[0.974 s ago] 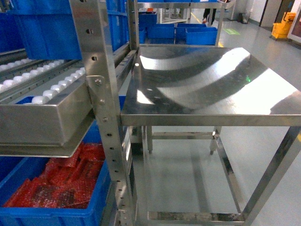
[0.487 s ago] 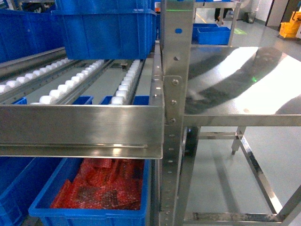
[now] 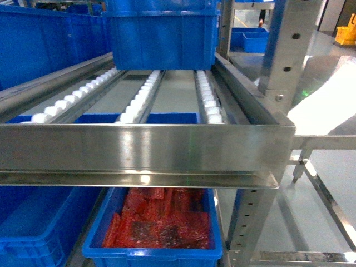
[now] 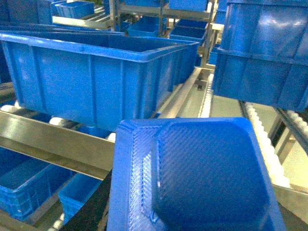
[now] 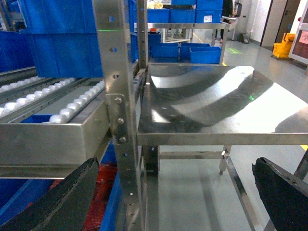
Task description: Pick blue part to blue bin on bottom shelf
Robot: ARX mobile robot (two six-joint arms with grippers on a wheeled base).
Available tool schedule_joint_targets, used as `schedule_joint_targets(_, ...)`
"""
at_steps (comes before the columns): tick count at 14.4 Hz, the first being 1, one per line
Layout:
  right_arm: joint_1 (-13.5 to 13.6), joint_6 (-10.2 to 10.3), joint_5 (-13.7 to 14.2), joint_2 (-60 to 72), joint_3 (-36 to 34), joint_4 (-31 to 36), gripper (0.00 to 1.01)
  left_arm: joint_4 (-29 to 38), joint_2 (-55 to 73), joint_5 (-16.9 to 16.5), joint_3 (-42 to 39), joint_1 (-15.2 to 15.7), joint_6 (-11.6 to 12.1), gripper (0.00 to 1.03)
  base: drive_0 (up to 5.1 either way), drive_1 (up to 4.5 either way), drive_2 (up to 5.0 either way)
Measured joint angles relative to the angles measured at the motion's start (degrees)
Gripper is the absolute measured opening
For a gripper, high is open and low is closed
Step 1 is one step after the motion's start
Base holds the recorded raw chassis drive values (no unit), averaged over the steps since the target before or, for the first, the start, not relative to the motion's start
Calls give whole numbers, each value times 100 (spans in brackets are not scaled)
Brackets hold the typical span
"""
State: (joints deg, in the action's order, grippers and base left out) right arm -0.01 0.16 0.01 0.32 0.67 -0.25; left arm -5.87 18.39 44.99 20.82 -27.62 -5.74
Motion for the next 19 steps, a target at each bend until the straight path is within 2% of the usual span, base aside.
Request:
schedule_joint_targets(15, 0, 0, -24, 0, 0, -4, 98, -4, -4, 33, 0, -4, -2, 43, -483, 252, 227)
schedule_joint_targets(19, 0, 0, -20, 0, 0, -4, 98, 9, -2, 20, 0, 2, -4, 43, 0, 0, 0)
